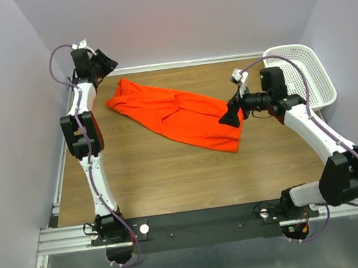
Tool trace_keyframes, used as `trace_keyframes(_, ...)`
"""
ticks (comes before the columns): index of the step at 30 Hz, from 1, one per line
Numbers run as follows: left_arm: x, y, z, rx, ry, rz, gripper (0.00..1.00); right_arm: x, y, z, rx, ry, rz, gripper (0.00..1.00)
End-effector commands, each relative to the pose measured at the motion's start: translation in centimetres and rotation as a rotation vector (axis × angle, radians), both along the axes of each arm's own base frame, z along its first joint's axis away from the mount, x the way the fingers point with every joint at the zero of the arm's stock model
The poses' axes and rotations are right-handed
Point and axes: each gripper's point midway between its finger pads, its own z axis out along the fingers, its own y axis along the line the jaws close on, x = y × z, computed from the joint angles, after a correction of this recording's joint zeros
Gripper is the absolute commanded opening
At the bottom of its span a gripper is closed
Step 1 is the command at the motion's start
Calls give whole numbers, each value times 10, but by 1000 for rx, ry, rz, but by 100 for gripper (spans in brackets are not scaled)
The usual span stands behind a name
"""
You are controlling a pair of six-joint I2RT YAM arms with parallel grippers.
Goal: Fold and stack the t-shirts
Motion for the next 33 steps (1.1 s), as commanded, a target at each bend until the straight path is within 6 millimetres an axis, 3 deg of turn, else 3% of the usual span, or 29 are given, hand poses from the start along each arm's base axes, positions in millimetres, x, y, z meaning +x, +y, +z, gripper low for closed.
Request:
trace_keyframes(1, -5, 26, 76, 125, -118, 127, 51, -24, 5, -39, -135, 22, 148, 98)
trace_keyframes(2, -17, 32, 120, 161, -184, 163, 53, -26, 6, -48, -184, 5, 156, 98)
trace_keyframes(3, -25, 44, 115, 197, -175, 227, 59, -34, 16, -55, -227, -40, 216, 98)
trace_keyframes(4, -33, 49, 129, 218, -195, 255, 61, -42, 17, -66, -261, -48, 247, 98)
trace_keyframes(5, -49, 54, 165, 238, -252, 286, 62, -46, 19, -73, -298, -69, 267, 98)
trace_keyframes(6, -59, 59, 155, 253, -220, 309, 63, -50, 24, -77, -317, -98, 309, 99)
trace_keyframes(7, -70, 60, 159, 249, -217, 312, 64, -58, 34, -80, -326, -111, 356, 100)
trace_keyframes(8, -90, 58, 190, 239, -269, 322, 65, -61, 37, -87, -344, -114, 379, 100)
trace_keyframes(9, -105, 52, 157, 212, -201, 298, 67, -63, 42, -90, -362, -134, 406, 100)
trace_keyframes(10, -115, 47, 160, 193, -218, 289, 67, -70, 55, -92, -377, -159, 449, 100)
trace_keyframes(11, -137, 43, 185, 170, -269, 289, 69, -67, 60, -102, -428, -168, 451, 100)
trace_keyframes(12, -152, 37, 150, 128, -202, 266, 70, -64, 67, -105, -454, -194, 457, 99)
trace_keyframes(13, -164, 34, 146, 111, -199, 252, 70, -70, 81, -108, -479, -218, 480, 99)
trace_keyframes(16, -216, 28, 133, 77, -181, 233, 71, -49, 100, -126, -592, -216, 376, 89)
trace_keyframes(17, -238, 27, 148, 88, -218, 232, 70, -43, 101, -130, -628, -212, 338, 86)
trace_keyframes(18, -251, 26, 146, 98, -219, 227, 71, -39, 107, -133, -635, -201, 319, 83)
trace_keyframes(19, -267, 28, 123, 117, -182, 231, 72, -40, 117, -143, -647, -183, 319, 79)
trace_keyframes(20, -289, 27, 142, 132, -238, 239, 72, -35, 118, -147, -680, -197, 291, 77)
trace_keyframes(21, -304, 24, 122, 143, -212, 236, 72, -33, 121, -152, -695, -205, 272, 77)
trace_keyframes(23, -336, 18, 119, 163, -249, 230, 73, -21, 126, -164, -745, -218, 214, 75)
trace_keyframes(25, -353, 15, 118, 178, -274, 230, 73, -9, 126, -174, -783, -212, 174, 72)
trace_keyframes(26, -365, 12, 129, 190, -323, 230, 73, -6, 125, -176, -796, -214, 159, 71)
trace_keyframes(27, -372, 14, 120, 202, -303, 236, 73, -1, 124, -176, -814, -222, 134, 70)
trace_keyframes(29, -384, 13, 122, 228, -321, 240, 73, 3, 123, -182, -833, -214, 112, 69)
trace_keyframes(33, -392, 9, 127, 243, -343, 223, 74, 10, 117, -197, -885, -202, 79, 64)
